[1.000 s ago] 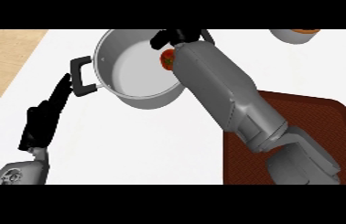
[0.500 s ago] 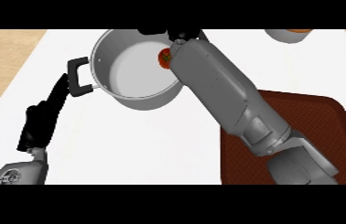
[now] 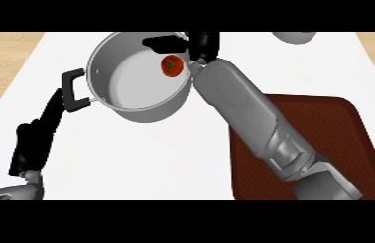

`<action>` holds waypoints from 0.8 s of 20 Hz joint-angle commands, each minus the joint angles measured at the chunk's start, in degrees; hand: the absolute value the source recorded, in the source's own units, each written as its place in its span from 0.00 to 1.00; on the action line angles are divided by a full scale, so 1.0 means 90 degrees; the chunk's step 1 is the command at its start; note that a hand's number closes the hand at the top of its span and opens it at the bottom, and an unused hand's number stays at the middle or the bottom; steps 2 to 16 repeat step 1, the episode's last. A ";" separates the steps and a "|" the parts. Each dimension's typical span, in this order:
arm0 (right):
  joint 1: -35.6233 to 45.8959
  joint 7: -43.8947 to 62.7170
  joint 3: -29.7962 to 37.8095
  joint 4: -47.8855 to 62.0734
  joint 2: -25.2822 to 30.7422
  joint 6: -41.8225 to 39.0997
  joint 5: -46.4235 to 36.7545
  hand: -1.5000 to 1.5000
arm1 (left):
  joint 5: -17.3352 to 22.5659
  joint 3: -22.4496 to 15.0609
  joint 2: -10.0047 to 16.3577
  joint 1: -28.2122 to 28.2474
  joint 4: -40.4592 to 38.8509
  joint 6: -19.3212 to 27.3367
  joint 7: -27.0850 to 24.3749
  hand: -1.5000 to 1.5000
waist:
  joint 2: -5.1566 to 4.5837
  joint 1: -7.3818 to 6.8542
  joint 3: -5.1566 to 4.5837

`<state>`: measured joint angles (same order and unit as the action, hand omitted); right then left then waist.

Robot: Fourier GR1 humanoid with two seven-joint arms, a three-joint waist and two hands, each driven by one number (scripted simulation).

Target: Pick the tomato from the tray and place it in the pot

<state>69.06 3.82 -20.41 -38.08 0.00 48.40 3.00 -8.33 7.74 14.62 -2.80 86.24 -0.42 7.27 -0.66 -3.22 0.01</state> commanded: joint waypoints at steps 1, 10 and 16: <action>-0.0759 -0.0342 0.0061 -0.0783 0.0000 -0.0273 0.0084 0.00 | 0.0156 0.0266 0.0060 0.0827 0.0197 -0.0075 -0.0422 0.50 | 0.0098 0.0302 0.0000; -0.0759 -0.0342 0.0061 -0.0783 0.0000 -0.0273 0.0084 0.00 | 0.0156 0.0266 0.0060 0.0827 0.0197 -0.0075 -0.0422 0.50 | 0.0098 0.0302 0.0000; -0.0759 -0.0342 0.0061 -0.0783 0.0000 -0.0273 0.0084 0.00 | 0.0156 0.0266 0.0060 0.0827 0.0197 -0.0075 -0.0422 0.50 | 0.0098 0.0302 0.0000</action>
